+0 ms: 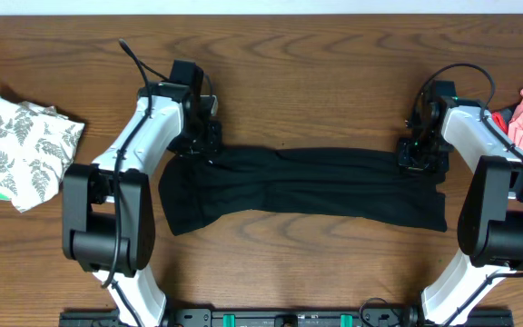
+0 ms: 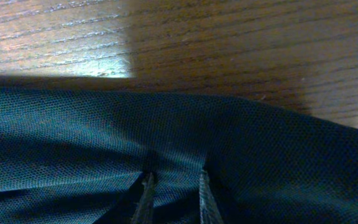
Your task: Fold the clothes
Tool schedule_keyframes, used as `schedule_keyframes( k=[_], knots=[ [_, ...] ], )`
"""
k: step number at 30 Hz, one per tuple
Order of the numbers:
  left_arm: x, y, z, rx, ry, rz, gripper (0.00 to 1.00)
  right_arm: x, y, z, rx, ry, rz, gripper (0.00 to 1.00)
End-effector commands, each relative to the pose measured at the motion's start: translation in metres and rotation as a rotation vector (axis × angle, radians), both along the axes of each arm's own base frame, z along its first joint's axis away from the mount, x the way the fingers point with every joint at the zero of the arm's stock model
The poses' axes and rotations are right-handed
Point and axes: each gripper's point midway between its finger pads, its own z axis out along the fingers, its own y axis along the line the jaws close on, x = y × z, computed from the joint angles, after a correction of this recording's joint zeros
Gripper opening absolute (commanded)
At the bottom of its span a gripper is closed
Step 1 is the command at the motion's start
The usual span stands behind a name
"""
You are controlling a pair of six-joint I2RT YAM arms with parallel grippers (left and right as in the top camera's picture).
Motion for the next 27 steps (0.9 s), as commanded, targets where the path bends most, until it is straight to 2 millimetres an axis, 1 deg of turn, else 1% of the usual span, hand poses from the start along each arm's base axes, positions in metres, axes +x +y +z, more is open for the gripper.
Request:
schedule_keyframes(
  k=[1,8,13,14,15,16,17,19,21,24,25,27],
  knots=[
    [-0.006,-0.001,-0.008,-0.011,0.032,0.003,0.42,-0.003,-0.010,0.003,-0.033,0.000,-0.030,0.24],
    [-0.009,0.000,-0.010,-0.011,0.047,0.019,0.42,-0.003,-0.010,0.003,-0.033,0.000,-0.030,0.24],
    [-0.017,-0.013,-0.011,-0.083,0.076,0.013,0.40,-0.003,-0.010,0.003,-0.033,-0.001,-0.030,0.24],
    [-0.018,-0.014,-0.012,-0.085,0.079,0.014,0.35,-0.003,-0.010,0.003,-0.033,-0.001,-0.030,0.24],
    [-0.018,-0.015,-0.012,-0.084,0.079,0.012,0.33,-0.003,-0.010,0.003,-0.033,-0.001,-0.030,0.24],
    [-0.018,-0.015,-0.012,-0.084,0.079,0.011,0.24,-0.003,-0.010,0.003,-0.033,0.000,-0.030,0.24],
    [-0.018,-0.015,-0.012,-0.084,0.079,0.011,0.21,-0.003,-0.010,0.003,-0.033,0.000,-0.030,0.24],
    [-0.018,-0.015,-0.012,-0.084,0.080,0.011,0.10,-0.003,-0.010,0.003,-0.033,0.000,-0.030,0.24],
    [-0.018,-0.015,-0.012,-0.084,0.079,0.011,0.06,-0.003,-0.010,0.003,-0.033,0.000,-0.030,0.24],
    [-0.018,-0.017,-0.009,-0.094,0.074,0.009,0.06,-0.004,-0.010,0.003,-0.033,0.002,-0.030,0.24],
    [-0.019,-0.019,-0.005,-0.111,0.072,0.002,0.06,-0.004,-0.010,0.003,-0.033,0.002,-0.030,0.24],
    [-0.020,-0.032,0.009,-0.189,0.056,-0.015,0.06,-0.004,-0.010,0.003,-0.033,0.002,-0.030,0.24]
  ],
)
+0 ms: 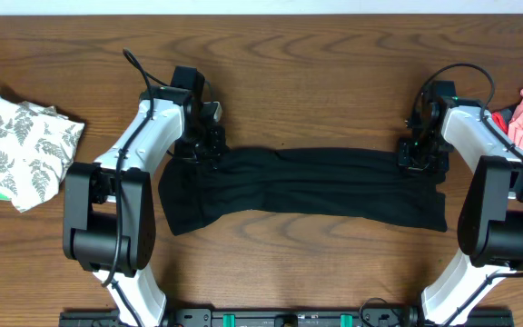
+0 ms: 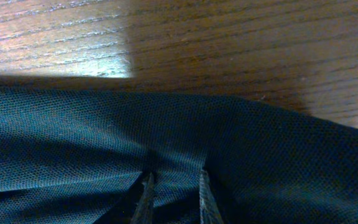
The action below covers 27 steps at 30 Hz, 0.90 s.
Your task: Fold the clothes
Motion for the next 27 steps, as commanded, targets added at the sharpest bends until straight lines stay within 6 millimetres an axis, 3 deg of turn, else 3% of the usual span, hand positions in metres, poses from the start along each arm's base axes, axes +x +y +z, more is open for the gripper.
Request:
schedule_keyframes(
  k=[1,4,11,19,24,27],
  knots=[
    [-0.006,-0.020,0.023,-0.128,-0.018,-0.029,0.06,-0.003,-0.010,0.003,-0.033,0.001,-0.030,0.24],
    [-0.013,-0.030,0.060,-0.207,-0.068,-0.039,0.06,-0.003,-0.010,0.003,-0.034,0.001,-0.030,0.24],
    [-0.049,-0.024,0.103,-0.207,-0.057,-0.038,0.06,-0.002,-0.011,0.003,-0.034,-0.004,-0.030,0.24],
    [-0.081,-0.019,0.100,-0.186,0.076,-0.027,0.06,-0.003,-0.010,0.003,-0.034,-0.002,-0.030,0.24],
    [-0.092,-0.028,0.095,-0.179,0.104,-0.063,0.07,-0.003,-0.010,0.003,-0.033,-0.002,-0.030,0.24],
    [-0.097,-0.033,0.091,-0.170,0.101,-0.111,0.16,-0.003,-0.010,0.003,-0.033,0.000,-0.030,0.24]
  ],
)
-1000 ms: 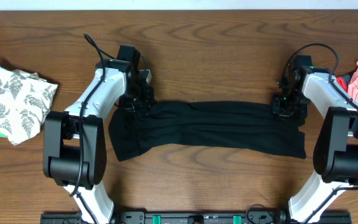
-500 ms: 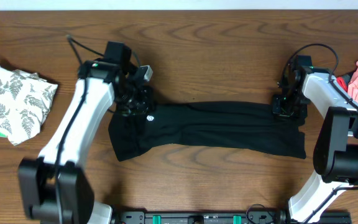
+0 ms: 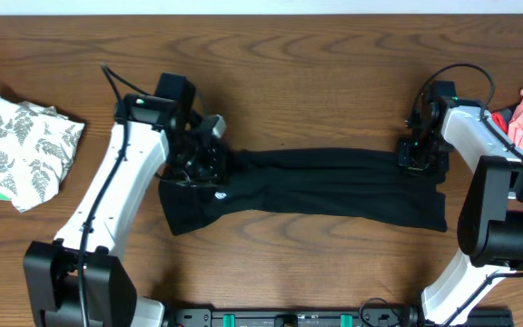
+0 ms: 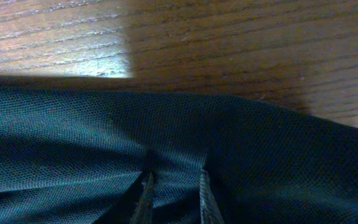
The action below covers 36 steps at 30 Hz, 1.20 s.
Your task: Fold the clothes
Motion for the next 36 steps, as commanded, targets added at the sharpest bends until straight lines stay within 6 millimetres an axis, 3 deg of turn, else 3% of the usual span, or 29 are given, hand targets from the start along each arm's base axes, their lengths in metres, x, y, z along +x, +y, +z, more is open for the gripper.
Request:
schedule_keyframes(
  k=[1,8,11,18,20,21,22,27,31,36],
  knots=[
    [-0.006,-0.005,-0.008,0.013,0.003,-0.056,0.16,-0.003,-0.010,0.003,-0.033,0.001,-0.030,0.24],
    [0.024,0.034,-0.023,0.278,-0.121,0.000,0.16,-0.005,-0.010,0.003,-0.032,0.006,-0.030,0.24],
    [0.031,0.035,-0.023,0.287,-0.138,0.035,0.16,-0.005,-0.010,0.003,-0.032,0.006,-0.030,0.24],
    [-0.001,-0.010,-0.014,0.043,0.003,0.009,0.16,-0.004,-0.010,0.003,-0.033,0.005,-0.030,0.25],
    [-0.009,-0.012,-0.021,0.055,0.024,-0.011,0.17,-0.004,-0.010,0.003,-0.032,0.005,-0.030,0.25],
    [-0.013,-0.013,-0.025,0.058,0.034,-0.019,0.27,-0.004,-0.010,0.003,-0.033,0.005,-0.030,0.25],
    [-0.016,-0.012,-0.030,0.066,0.041,-0.022,0.29,-0.004,-0.010,0.003,-0.033,0.005,-0.030,0.25],
    [-0.024,0.003,-0.064,0.151,0.067,0.027,0.38,-0.005,-0.010,0.003,-0.032,0.006,-0.030,0.24],
    [-0.032,0.006,-0.081,0.159,0.091,0.025,0.39,-0.005,-0.010,0.003,-0.032,0.006,-0.030,0.24],
    [-0.026,0.004,-0.084,0.150,0.063,0.027,0.39,-0.005,-0.010,0.003,-0.032,0.006,-0.030,0.25]
  ],
)
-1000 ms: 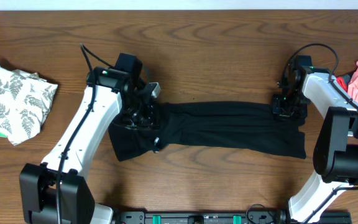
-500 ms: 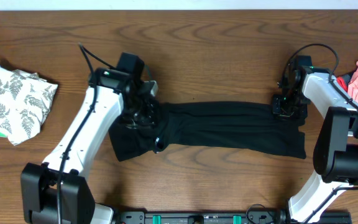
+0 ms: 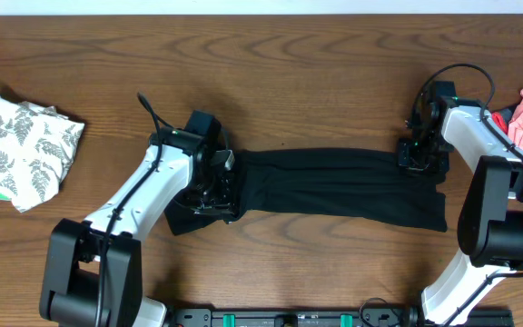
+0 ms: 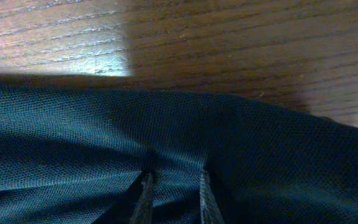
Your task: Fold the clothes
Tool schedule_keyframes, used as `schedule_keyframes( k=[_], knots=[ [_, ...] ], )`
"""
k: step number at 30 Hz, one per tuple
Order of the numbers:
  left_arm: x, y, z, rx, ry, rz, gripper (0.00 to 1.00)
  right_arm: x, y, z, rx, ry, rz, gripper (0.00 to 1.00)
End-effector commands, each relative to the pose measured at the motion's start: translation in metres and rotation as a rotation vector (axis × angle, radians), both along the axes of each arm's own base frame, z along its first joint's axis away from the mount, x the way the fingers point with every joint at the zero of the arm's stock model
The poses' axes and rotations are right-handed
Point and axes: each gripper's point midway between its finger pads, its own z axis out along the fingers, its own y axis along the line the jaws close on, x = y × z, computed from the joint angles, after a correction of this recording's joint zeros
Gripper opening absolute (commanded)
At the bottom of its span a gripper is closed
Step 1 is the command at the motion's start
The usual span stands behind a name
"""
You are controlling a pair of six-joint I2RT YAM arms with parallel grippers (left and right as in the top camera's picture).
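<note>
A long black garment (image 3: 334, 186) lies stretched left to right across the wooden table (image 3: 316, 73). My left gripper (image 3: 214, 189) is over its left end, which looks bunched and doubled over under the gripper; it appears shut on the cloth. My right gripper (image 3: 419, 156) sits at the garment's far right upper corner. In the right wrist view the gripper (image 4: 173, 177) has its two thin fingertips pressed into the dark fabric (image 4: 73, 137), with a ridge of cloth pinched between them.
A white cloth with a grey leaf print (image 3: 16, 145) lies crumpled at the left edge. A pink cloth sits at the right edge behind my right arm. Bare wood (image 4: 229, 43) shows beyond the garment's far edge.
My left gripper has moved right and toward the front, from the garment's upper left part to lower on its left end. The cloth's left end has been drawn in. The right gripper has stayed put.
My left gripper was at the garment's far upper left corner while the right held the upper right corner. The left then stood a little further right, then over the left end with cloth pulled along. Now the left end is narrower and doubled over.
</note>
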Motion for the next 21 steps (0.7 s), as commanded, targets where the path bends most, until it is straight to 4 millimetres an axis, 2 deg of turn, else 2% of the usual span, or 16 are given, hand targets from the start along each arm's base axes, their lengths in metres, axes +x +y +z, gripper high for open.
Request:
schedule_keyframes(
  k=[1,12,18,19,21],
  knots=[
    [0.005,0.002,-0.002,0.009,-0.013,0.010,0.39,-0.004,-0.010,0.003,-0.030,0.003,-0.030,0.24],
    [0.002,0.003,-0.003,0.014,-0.004,0.010,0.39,-0.005,-0.010,0.003,-0.030,0.006,-0.030,0.25],
    [0.002,0.012,-0.010,0.073,-0.005,0.035,0.39,-0.005,-0.010,0.003,-0.030,0.006,-0.030,0.24],
    [0.002,0.012,-0.010,0.073,-0.005,0.035,0.38,-0.005,-0.010,0.003,-0.030,0.006,-0.030,0.24],
    [0.003,0.012,-0.010,0.072,-0.008,0.037,0.28,-0.005,-0.010,0.003,-0.030,0.006,-0.030,0.24]
  ],
)
